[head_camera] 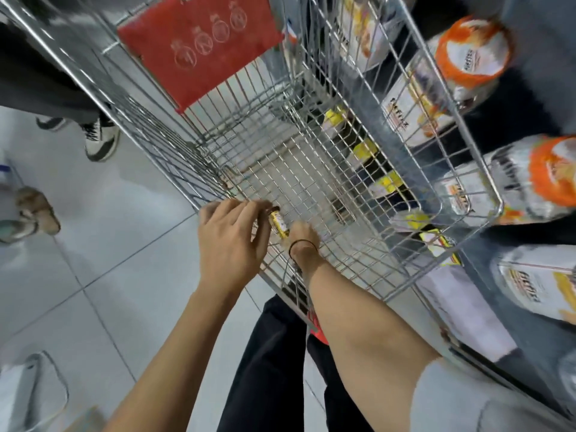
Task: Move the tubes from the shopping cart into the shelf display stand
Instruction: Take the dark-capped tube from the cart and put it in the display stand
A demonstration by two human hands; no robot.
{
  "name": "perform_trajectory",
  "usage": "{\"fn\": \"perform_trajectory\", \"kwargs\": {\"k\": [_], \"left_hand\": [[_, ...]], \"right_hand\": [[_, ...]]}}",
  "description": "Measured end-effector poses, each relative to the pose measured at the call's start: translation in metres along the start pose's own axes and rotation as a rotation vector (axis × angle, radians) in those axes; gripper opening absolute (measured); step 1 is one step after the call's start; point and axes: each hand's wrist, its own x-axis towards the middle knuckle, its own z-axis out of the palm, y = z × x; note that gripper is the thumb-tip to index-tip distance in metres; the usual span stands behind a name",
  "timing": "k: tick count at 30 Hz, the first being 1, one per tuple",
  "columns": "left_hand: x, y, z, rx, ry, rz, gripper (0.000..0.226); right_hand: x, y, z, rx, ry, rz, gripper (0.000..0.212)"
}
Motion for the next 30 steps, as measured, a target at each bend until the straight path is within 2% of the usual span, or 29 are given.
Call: {"fn": "perform_trajectory", "kwargs": {"k": [3,9,12,15,19,23,27,30], "left_hand": [[0.000,0.002,-0.002,0.010,-0.030,-0.032,0.011],[0.004,0.006,-0.010,0.061,-0.132,-0.047,0.026],[0.009,0.013,-0.013,0.081,-0.184,-0.066,0.021],[0.019,0.029,-0.011,0.016,-0.215,-0.060,0.013],[0.038,0.075,-0.006,-0.107,-0.252,0.064,0.010],[0.062,0.143,-0.001,-0.239,-0.256,0.233,0.010],[0.083,0.223,0.007,-0.321,-0.290,0.474,0.029],[0.093,0.281,0.016,-0.336,-0.295,0.673,0.016]], "right_hand": [[-0.017,-0.002,-0.031,0.038,0.030,0.006,0.031],[-0.067,-0.006,-0.114,0.259,0.261,-0.106,0.024],[-0.102,0.001,-0.160,0.390,0.404,-0.162,0.017],[-0.139,0.016,-0.200,0.467,0.538,-0.224,0.024],[-0.188,0.049,-0.240,0.604,0.653,-0.243,0.030],[-0.237,0.091,-0.269,0.660,0.861,-0.255,0.028],[-0.276,0.134,-0.295,0.763,1.033,-0.254,0.026],[-0.299,0.164,-0.316,0.825,1.195,-0.267,0.022]]}}
